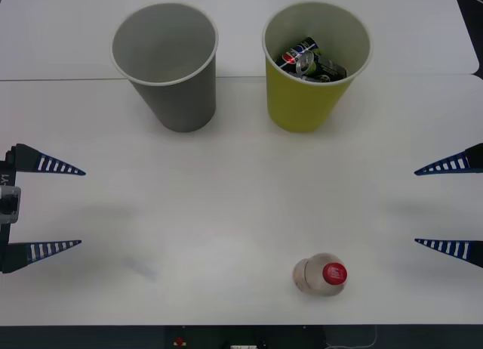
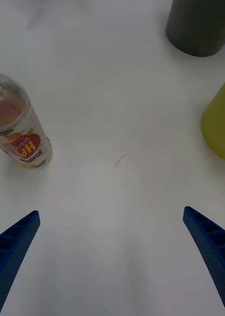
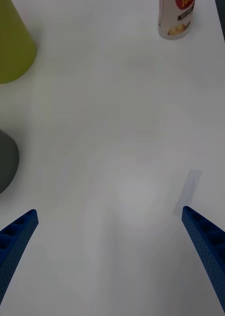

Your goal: Put the can into the green bin and the plastic bottle into the gray bin

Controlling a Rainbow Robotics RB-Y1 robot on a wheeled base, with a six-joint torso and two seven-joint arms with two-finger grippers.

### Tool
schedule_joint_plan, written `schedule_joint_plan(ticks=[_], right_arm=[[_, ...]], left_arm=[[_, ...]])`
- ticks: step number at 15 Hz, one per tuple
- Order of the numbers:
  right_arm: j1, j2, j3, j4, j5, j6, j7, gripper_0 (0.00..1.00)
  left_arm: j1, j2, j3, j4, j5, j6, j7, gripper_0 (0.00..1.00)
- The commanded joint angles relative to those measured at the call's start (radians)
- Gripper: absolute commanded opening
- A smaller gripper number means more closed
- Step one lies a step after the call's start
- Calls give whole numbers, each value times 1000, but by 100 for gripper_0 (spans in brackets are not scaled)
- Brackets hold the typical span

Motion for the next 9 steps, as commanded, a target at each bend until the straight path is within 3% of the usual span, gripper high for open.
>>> schedule_joint_plan(ticks=[1,5,9], right_arm=[[0,0,0,0,0,0,0,100],[39,-21,12,8,-25,51,11,100],[43,-22,12,33,-28,24,35,100]], left_arm=[[0,0,0,0,0,0,0,100],[0,0,0,0,0,0,0,100],[0,0,0,0,0,0,0,100]])
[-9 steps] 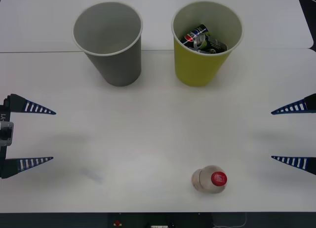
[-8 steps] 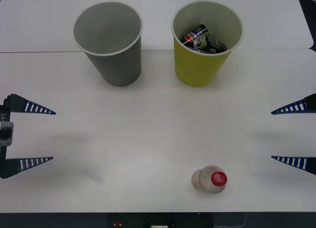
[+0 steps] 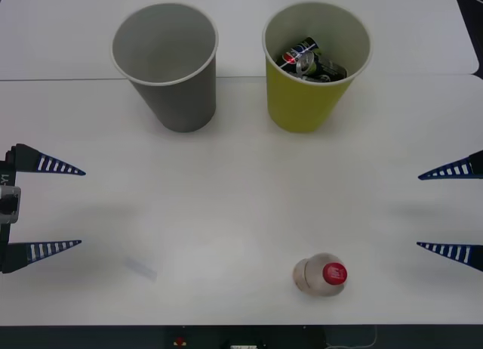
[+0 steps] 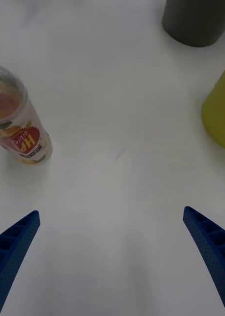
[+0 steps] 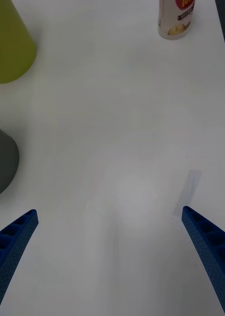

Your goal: Put the can into the green bin and the plastic bottle into the gray bin

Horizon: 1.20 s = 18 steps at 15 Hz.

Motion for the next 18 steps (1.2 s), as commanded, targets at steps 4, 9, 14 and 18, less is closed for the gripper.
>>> schedule_joint_plan(ticks=[4,9,14,18], right_arm=[[-1,0,1,79,-60,-112,174,100],[-3,0,57,169,-167,-185,332,100],[-40,23,216,291,-304,-157,486,100],[-40,99,239,303,-304,-157,504,100]], left_arm=[[0,0,0,0,0,0,0,100],[0,0,0,0,0,0,0,100],[0,0,0,0,0,0,0,100],[0,0,0,0,0,0,0,100]])
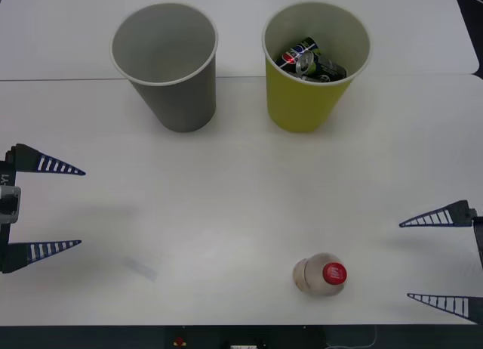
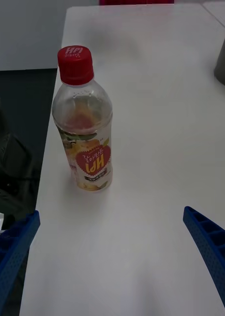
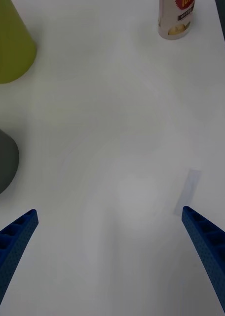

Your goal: Put the can into the green bin and the plastic bottle into the gray bin

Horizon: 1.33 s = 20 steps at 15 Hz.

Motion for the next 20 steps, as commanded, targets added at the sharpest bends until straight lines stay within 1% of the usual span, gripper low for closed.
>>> schedule_joint_plan(ticks=[1,3,5,10,16,18,20], right_arm=[[0,51,21,0,1,3,4,100],[0,86,43,0,12,17,7,100],[-5,124,44,0,49,23,10,100],[-26,250,61,0,144,37,5,100],[-46,347,122,2,186,78,7,100],[-54,382,129,2,219,87,2,100],[-57,407,129,2,233,90,4,100]], left_arm=[[0,0,0,0,0,0,0,100],[0,0,0,0,0,0,0,100],[0,0,0,0,0,0,0,100],[0,0,0,0,0,0,0,100],[0,0,0,0,0,0,0,100],[0,0,0,0,0,0,0,100],[0,0,0,0,0,0,0,100]])
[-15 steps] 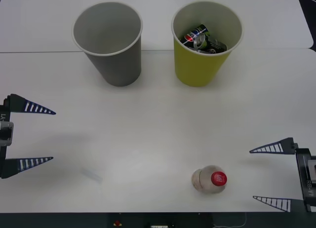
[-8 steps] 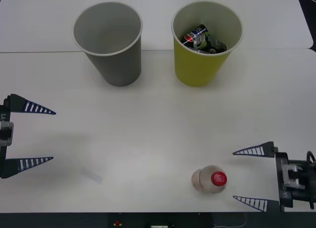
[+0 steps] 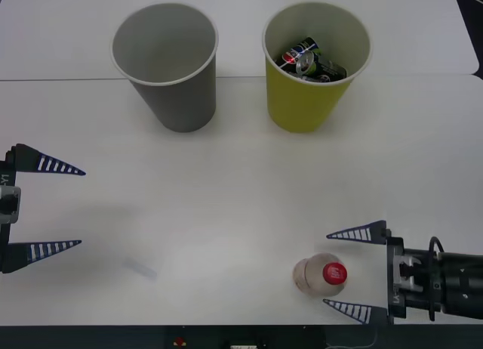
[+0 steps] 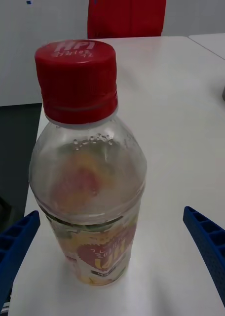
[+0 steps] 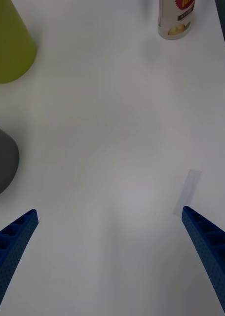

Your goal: Put the can into the green bin and the plastic bottle into the gray bin

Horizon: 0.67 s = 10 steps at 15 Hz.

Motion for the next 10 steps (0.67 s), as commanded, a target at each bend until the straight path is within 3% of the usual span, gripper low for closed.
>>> schedule_joint_plan(ticks=[1,3,4,5,6,10], right_arm=[[-2,28,6,0,13,6,4,100],[-3,38,19,-2,15,14,7,94],[-3,40,23,0,15,17,7,80],[-3,40,26,-2,15,22,7,25],[-3,40,26,0,15,25,4,0],[-3,40,26,0,13,26,-3,0]], left_arm=[[0,0,0,0,0,0,0,100],[0,0,0,0,0,0,0,100],[0,0,0,0,0,0,0,100],[0,0,0,0,0,0,0,100],[0,0,0,0,0,0,0,100],[0,0,0,0,0,0,0,100]])
